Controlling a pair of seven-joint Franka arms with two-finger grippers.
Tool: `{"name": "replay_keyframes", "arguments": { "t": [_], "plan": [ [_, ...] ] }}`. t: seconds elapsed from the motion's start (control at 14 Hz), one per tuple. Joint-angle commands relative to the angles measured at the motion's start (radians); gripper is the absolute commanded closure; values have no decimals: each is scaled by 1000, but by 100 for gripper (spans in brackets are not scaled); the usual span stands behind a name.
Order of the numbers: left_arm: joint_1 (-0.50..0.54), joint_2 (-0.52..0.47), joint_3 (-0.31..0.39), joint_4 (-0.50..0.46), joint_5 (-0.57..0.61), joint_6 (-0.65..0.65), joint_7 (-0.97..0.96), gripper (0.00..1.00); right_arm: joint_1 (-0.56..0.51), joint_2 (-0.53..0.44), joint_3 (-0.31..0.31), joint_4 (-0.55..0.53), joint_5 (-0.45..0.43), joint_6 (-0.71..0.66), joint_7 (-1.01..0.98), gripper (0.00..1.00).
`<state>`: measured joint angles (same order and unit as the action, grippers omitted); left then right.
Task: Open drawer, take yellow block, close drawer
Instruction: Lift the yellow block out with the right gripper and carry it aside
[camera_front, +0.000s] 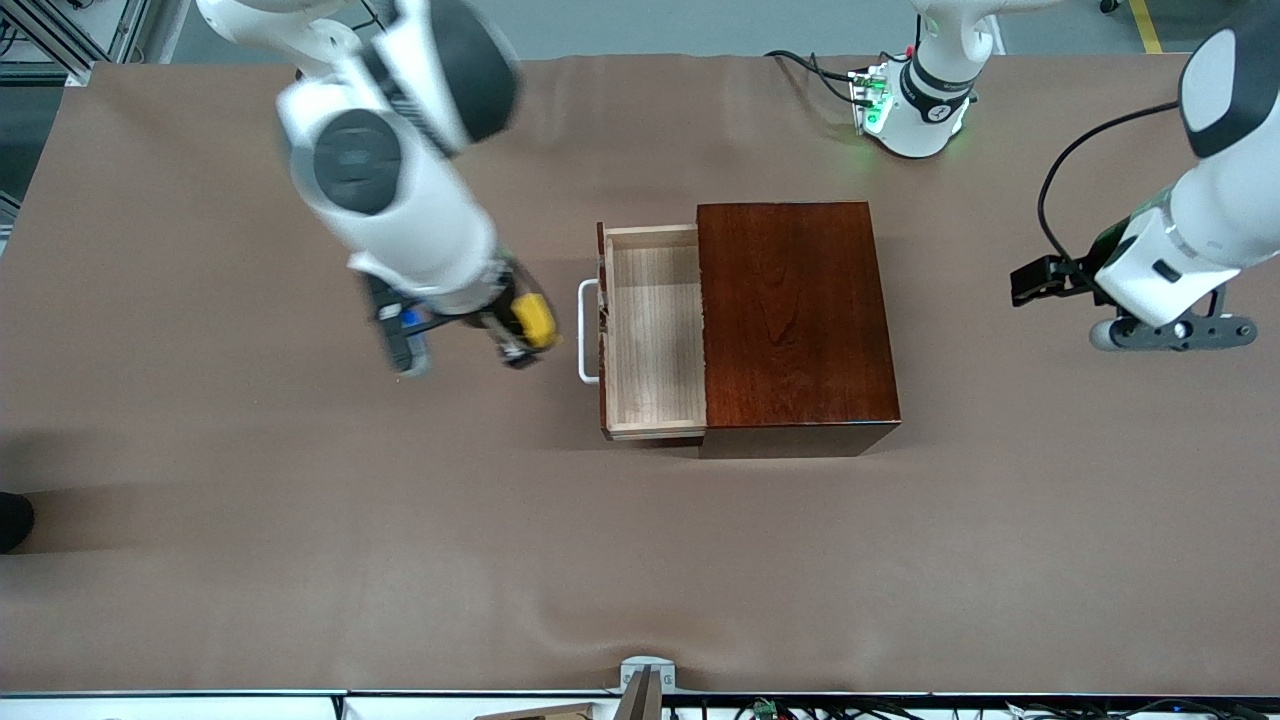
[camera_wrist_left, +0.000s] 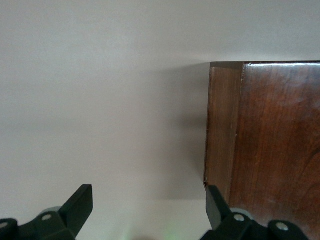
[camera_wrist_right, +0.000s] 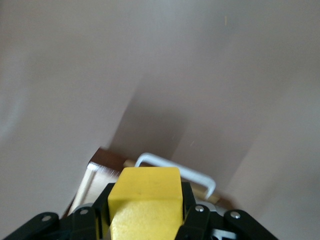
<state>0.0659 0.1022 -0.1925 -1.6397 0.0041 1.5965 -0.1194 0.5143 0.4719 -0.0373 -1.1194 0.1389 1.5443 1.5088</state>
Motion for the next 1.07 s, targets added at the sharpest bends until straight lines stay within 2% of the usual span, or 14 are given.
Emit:
{"name": "replay_keyframes", "arguments": {
  "t": [0.0,0.21,0.36,0.57,0.85,1.0],
  "plan": [
    [2,31,-2,29,-26,7,-31,0,-104,-84,11,-97,-34,-33,-311,100],
    [9,33,1,24,-70,28,-92,0,-209,-202,11,-270,-119,5,-636,100],
    [12,30,-1,21,-75,30,-105,0,-305,-272,11,-385,-121,63,-848,100],
    [3,28,-4,-3,-113,53,-149,0,-423,-364,11,-592,-121,222,-1147,100],
    [-12,33,-42,-29,-138,105,-285,0,-549,-362,13,-775,-119,455,-1433,100],
    [-9,33,-42,-34,-138,111,-301,0,-566,-361,11,-880,-119,574,-1492,100]
  ]
}}
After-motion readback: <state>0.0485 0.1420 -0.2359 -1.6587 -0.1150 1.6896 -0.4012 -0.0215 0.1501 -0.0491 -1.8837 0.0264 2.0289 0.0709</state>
